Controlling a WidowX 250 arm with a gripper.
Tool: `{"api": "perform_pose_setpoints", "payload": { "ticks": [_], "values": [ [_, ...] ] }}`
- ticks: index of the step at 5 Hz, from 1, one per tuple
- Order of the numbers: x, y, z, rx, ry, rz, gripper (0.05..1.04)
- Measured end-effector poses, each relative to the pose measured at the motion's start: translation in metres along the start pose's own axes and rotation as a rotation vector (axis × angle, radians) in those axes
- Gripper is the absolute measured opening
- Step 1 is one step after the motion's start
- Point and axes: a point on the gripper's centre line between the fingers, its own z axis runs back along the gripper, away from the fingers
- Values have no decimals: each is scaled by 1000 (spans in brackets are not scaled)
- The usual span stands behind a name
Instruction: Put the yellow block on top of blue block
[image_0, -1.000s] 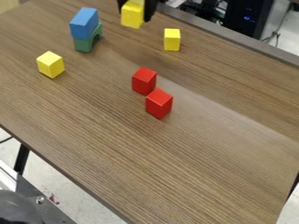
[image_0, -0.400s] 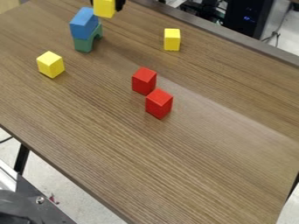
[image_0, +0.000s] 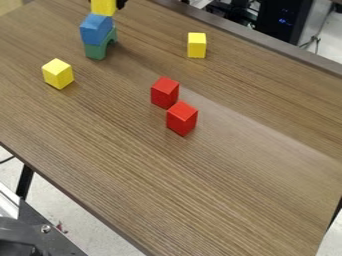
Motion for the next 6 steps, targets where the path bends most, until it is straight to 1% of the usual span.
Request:
{"api": "perform_pose_setpoints", "payload": {
  "ticks": [1, 6],
  "values": [
    [1, 7, -8, -1, 22, -3, 596],
    [4, 18, -10, 31, -1, -35, 596]
  ]
}}
